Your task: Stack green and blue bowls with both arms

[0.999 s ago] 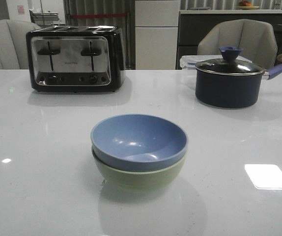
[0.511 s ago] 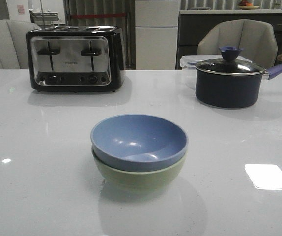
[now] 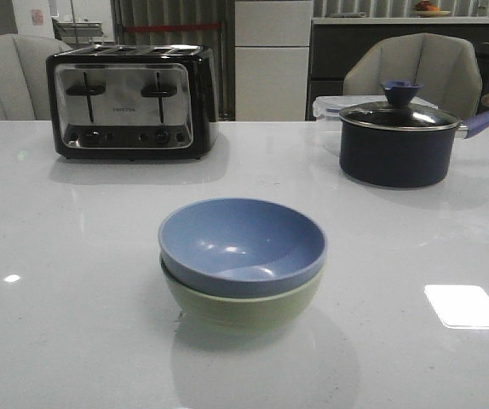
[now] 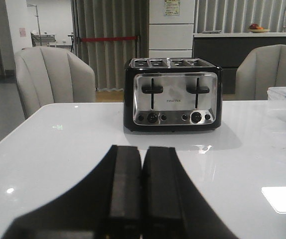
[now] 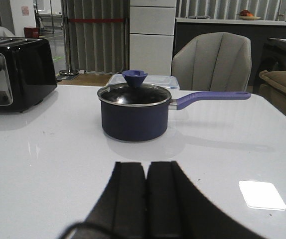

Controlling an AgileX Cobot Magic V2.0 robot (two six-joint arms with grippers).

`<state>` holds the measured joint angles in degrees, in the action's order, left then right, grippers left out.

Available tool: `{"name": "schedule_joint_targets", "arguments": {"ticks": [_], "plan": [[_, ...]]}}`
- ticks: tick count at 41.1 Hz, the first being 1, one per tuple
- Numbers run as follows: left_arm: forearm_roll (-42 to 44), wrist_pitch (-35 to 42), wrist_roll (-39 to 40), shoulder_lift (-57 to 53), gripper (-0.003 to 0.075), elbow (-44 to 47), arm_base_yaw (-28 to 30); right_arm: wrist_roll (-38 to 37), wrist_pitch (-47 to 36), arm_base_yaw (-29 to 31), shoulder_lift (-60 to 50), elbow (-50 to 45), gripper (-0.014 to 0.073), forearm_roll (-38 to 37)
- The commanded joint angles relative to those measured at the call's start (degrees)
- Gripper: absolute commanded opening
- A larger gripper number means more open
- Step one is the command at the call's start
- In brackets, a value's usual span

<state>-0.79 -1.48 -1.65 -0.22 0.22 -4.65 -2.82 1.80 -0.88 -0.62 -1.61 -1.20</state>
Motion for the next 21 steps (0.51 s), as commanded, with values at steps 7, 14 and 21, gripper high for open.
{"name": "schedule_joint_targets", "arguments": {"ticks": [7, 14, 21], "plan": [[-0.4, 4.8, 0.3, -1.1, 0.0093, 0.3, -0.4, -0.3, -5.4, 0.0, -1.1, 0.2, 0.0023, -1.0], [-0.4, 4.8, 0.3, -1.1, 0.0093, 0.3, -0.4, 1.7, -5.3, 0.0, -1.1, 0.2, 0.0023, 1.2], [-0.4, 4.8, 0.3, -1.1, 0.0093, 0.3, -0.4, 2.4, -5.7, 0.0, -1.1, 0.2, 0.0023, 2.1]]}}
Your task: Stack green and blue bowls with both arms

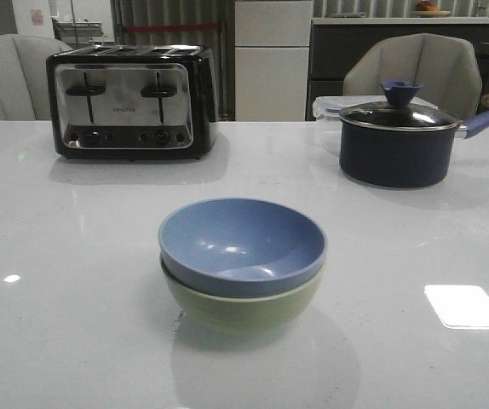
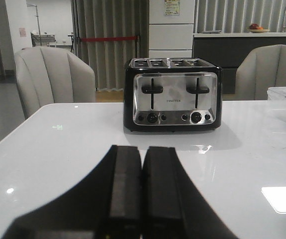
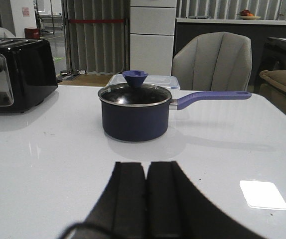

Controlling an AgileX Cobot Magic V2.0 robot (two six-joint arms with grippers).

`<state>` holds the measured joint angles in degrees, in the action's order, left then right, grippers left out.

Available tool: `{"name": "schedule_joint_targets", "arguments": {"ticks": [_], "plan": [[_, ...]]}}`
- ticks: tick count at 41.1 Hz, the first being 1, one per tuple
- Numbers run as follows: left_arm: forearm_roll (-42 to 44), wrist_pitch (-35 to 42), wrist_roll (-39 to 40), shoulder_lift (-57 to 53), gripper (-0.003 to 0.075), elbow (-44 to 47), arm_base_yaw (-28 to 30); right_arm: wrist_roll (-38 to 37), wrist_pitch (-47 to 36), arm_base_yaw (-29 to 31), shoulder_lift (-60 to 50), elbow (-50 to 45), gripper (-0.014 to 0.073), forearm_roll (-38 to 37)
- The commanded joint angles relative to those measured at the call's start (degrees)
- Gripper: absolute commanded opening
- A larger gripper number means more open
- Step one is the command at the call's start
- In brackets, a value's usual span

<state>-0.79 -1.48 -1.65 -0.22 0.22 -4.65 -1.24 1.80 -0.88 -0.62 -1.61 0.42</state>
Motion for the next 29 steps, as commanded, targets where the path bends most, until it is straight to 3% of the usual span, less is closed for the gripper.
{"name": "schedule_joint_targets", "arguments": {"ticks": [1, 29], "plan": [[-0.4, 4.8, 0.3, -1.1, 0.0093, 0.3, -0.4, 0.8, -5.8, 0.0, -1.1, 0.2, 0.0023, 0.8], [-0.4, 4.8, 0.3, -1.1, 0.0093, 0.3, -0.4, 1.2, -5.5, 0.0, -1.1, 0.2, 0.0023, 1.1]]}}
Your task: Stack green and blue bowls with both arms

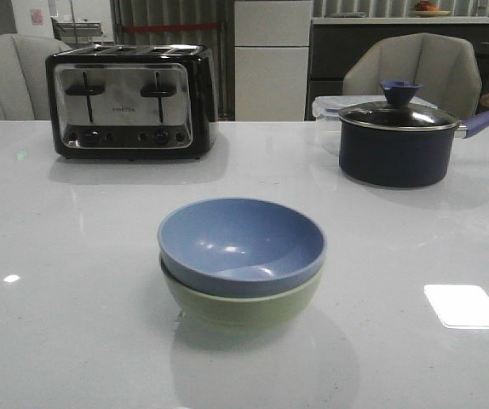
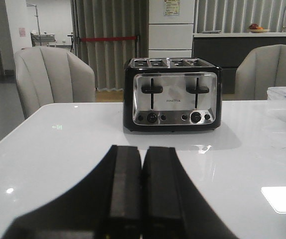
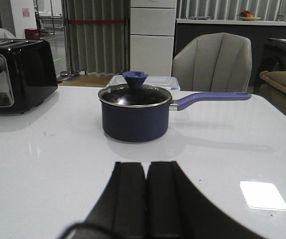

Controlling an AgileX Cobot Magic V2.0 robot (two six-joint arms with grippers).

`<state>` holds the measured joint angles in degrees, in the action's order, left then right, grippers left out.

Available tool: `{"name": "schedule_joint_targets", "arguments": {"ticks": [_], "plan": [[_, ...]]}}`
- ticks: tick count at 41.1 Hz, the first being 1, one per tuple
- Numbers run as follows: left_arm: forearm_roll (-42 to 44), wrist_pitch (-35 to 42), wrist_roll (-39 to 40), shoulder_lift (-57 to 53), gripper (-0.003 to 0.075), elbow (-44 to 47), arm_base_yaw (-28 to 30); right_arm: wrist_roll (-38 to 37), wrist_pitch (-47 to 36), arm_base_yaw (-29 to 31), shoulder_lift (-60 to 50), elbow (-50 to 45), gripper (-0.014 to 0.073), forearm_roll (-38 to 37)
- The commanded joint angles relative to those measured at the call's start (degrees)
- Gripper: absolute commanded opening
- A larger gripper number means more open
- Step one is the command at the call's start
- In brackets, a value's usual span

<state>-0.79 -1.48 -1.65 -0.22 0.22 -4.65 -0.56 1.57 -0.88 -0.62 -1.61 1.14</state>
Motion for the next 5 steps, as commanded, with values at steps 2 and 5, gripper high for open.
{"name": "schedule_joint_targets", "arguments": {"ticks": [2, 5], "plan": [[-0.4, 4.8, 0.3, -1.1, 0.0093, 0.3, -0.4, 0.6, -5.2, 0.0, -1.1, 0.2, 0.0023, 0.4], [-0.4, 4.8, 0.3, -1.1, 0.0093, 0.3, -0.4, 0.6, -5.2, 0.0, -1.1, 0.2, 0.0023, 0.4]]}}
